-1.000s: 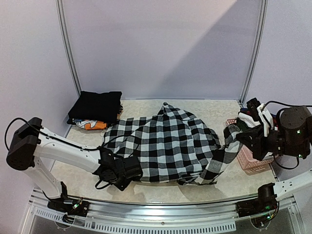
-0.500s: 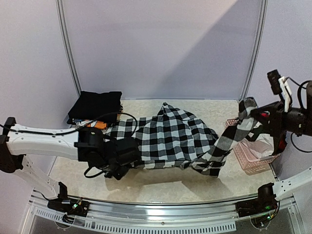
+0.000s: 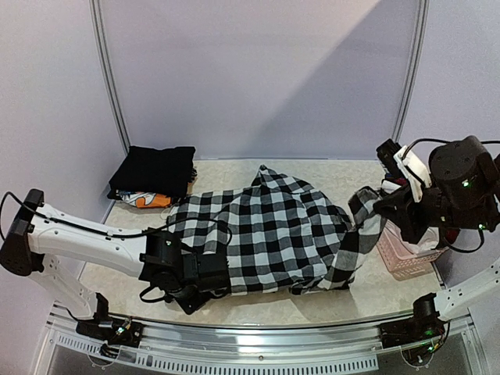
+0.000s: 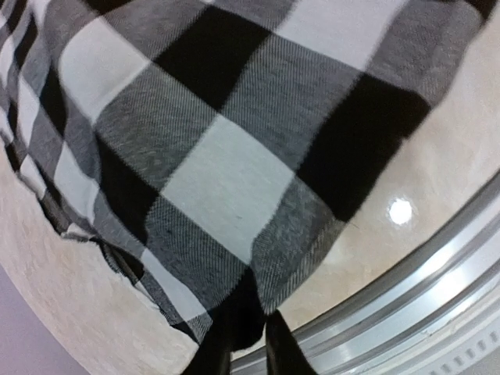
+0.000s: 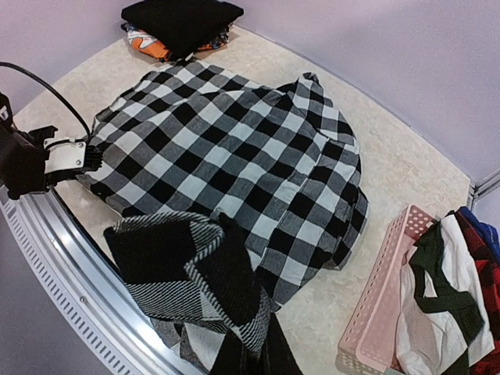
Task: Fold and stack the mixed laundry pile
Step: Pick up the flattened shirt from the center of the board.
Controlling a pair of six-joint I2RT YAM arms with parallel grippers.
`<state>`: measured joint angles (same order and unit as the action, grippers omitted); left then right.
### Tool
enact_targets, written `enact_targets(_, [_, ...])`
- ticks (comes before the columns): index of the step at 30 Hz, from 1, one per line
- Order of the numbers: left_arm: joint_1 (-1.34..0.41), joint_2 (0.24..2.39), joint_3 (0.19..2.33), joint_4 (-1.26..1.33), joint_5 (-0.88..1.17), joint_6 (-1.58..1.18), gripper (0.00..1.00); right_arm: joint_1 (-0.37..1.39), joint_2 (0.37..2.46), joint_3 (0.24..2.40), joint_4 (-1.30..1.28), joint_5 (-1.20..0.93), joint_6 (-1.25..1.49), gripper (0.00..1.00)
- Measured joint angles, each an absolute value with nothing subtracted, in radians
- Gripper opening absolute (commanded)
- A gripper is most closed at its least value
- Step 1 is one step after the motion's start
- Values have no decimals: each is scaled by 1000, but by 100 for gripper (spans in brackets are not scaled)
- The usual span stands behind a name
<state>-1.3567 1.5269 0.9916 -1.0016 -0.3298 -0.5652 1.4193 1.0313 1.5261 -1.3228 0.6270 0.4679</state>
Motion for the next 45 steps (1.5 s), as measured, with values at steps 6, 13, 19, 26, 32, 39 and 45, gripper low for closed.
enact_targets(6, [-1398, 1537, 967, -988, -347, -613, 100, 1419, 909, 1473, -1332, 619, 498, 0])
enact_targets(13, [-1443, 1472, 899, -1013, -383, -753, 88, 1419, 846, 1506, -1341, 682, 569, 0])
enact_targets(19, [-1444, 1533, 873, -1024, -406, -786, 78, 1419, 827, 1543, -1343, 713, 614, 0])
enact_targets(26, [-1444, 1653, 875, -1045, -434, -760, 68, 1419, 791, 1598, -1343, 746, 624, 0])
enact_targets(32, [-1446, 1718, 914, -1064, -480, -731, 46, 1419, 791, 1599, -1343, 751, 623, 0])
enact_targets(39, [-1446, 1774, 934, -1046, -498, -694, 0, 1419, 791, 1598, -1343, 751, 624, 0])
enact_targets(45, [-1446, 1677, 971, -1124, -527, -691, 0, 1419, 786, 1571, -1342, 714, 601, 0])
